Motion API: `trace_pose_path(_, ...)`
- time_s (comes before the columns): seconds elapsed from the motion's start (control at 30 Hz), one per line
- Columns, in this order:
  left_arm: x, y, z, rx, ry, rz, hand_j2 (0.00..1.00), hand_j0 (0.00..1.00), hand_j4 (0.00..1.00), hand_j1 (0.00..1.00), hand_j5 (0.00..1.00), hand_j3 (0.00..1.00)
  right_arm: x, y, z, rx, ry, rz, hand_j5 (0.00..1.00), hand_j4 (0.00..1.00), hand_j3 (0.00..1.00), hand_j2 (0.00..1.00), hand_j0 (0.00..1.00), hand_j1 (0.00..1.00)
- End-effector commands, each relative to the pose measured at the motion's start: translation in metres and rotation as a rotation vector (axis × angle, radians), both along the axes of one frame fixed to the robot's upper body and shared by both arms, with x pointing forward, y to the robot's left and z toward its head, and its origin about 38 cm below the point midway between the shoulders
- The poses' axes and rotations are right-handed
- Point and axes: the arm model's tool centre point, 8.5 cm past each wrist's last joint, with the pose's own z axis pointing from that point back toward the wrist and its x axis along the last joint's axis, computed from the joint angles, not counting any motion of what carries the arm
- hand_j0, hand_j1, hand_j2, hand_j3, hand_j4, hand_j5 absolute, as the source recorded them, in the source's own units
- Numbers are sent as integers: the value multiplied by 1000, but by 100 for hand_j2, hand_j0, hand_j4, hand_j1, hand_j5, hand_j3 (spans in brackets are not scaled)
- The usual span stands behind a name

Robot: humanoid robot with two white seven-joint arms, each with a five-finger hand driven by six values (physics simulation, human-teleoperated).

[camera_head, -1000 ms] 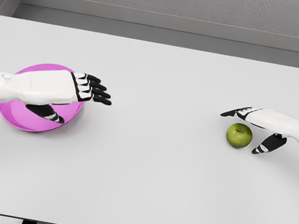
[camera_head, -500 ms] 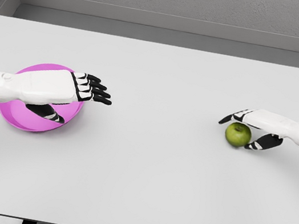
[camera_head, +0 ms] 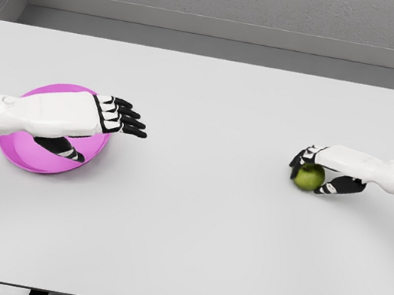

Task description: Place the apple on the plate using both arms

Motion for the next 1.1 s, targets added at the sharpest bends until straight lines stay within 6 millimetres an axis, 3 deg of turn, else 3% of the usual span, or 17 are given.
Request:
trace_pose_path(0.0, 0, 0, 1, -6, 3, 2, 100, 100, 100, 100, 100, 100, 1, 10, 1, 25, -8, 22, 45, 45, 45, 45, 45, 45)
trace_pose_path(0.1, 0, 0, 1, -6, 3, 2, 100, 100, 100, 100, 100, 100, 5, 36, 8, 73, -48, 105, 45, 45, 45, 45, 45, 45)
trace_pose_path(0.27, 0, 0, 1, -6, 3, 2, 100, 100, 100, 100, 100, 100, -3, 123, 34, 114, -113, 343, 44, 44, 44, 44, 44, 44)
trace_pose_path(0.4, 0, 0, 1, -6, 3, 2, 100, 100, 100, 100, 100, 100, -6, 141, 56, 148, -163, 397, 44, 44, 44, 44, 44, 44)
trace_pose_path(0.47, 0, 0, 1, -6, 3, 2, 100, 100, 100, 100, 100, 100, 0, 132, 75, 196, -195, 364, 50, 50, 50, 50, 50, 50)
trace_pose_path(0.53, 0, 0, 1, -6, 3, 2, 100, 100, 100, 100, 100, 100, 19, 77, 106, 219, -281, 206, 67, 67, 67, 67, 67, 67)
trace_pose_path(0.57, 0, 0, 1, -6, 3, 2, 100, 100, 100, 100, 100, 100, 22, 49, 112, 205, -297, 141, 80, 80, 80, 80, 80, 80)
trace_pose_path(0.6, 0, 0, 1, -6, 3, 2, 100, 100, 100, 100, 100, 100, 22, 42, 106, 200, -281, 121, 100, 100, 100, 100, 100, 100)
trace_pose_path(0.73, 0, 0, 0, -6, 4, 3, 100, 100, 100, 100, 100, 100, 27, 1, 59, 193, -168, -21, 100, 100, 100, 100, 100, 100)
trace_pose_path(0.77, 0, 1, 0, -6, 3, 4, 100, 100, 100, 100, 100, 100, 24, 0, 52, 192, -151, -28, 100, 100, 100, 100, 100, 100)
trace_pose_path(1.07, 0, -2, -2, 6, 12, -4, 100, 100, 100, 100, 100, 100, 20, -2, 42, 189, -129, -34, 100, 100, 100, 100, 100, 100)
